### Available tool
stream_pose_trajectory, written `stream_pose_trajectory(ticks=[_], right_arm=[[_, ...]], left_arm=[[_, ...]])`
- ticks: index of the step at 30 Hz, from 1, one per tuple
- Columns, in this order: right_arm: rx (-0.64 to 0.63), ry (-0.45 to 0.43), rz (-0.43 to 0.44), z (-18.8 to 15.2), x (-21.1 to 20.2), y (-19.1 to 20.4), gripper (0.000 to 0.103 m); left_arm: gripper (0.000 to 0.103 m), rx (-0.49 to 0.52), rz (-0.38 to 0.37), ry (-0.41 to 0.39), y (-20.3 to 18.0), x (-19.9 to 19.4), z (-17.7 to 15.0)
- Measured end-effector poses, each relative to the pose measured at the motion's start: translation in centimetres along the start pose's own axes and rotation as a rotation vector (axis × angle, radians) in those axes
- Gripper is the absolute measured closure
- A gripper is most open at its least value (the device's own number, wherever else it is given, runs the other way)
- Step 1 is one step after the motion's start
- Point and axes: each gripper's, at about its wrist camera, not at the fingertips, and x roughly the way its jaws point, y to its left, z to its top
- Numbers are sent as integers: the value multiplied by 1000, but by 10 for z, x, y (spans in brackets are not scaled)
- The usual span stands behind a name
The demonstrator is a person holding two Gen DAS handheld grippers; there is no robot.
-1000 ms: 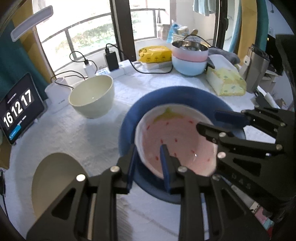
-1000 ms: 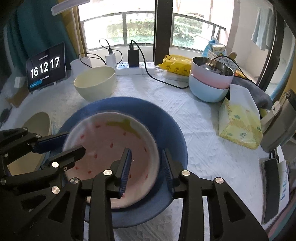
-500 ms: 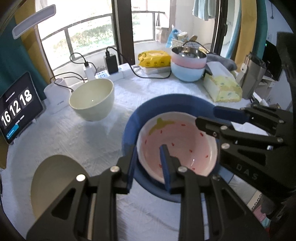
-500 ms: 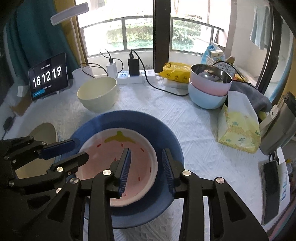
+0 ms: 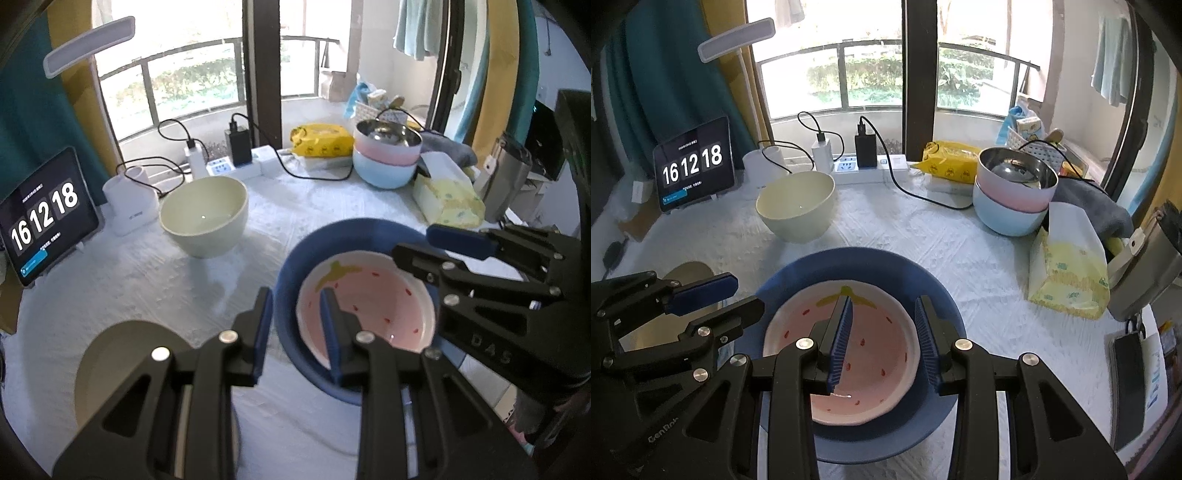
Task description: Organize plates and bowls
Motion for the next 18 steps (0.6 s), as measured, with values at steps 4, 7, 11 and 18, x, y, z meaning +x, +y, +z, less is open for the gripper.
stream_pose_trajectory(ticks=[4,7,11,18], right_arm=[[-4,-7,0,6,-1,3,66],[0,-10,5,9,-1,6,66],[0,-11,15,15,0,11,66],[-11,-12,27,27,7,22,66]], left_arm=[[74,-16,9,-12,9,-2,3],[73,-34,19,-22,18,-3,5],[68,-66,26,-37,31,-7,7],[61,-129,36,-54,56,-8,12]])
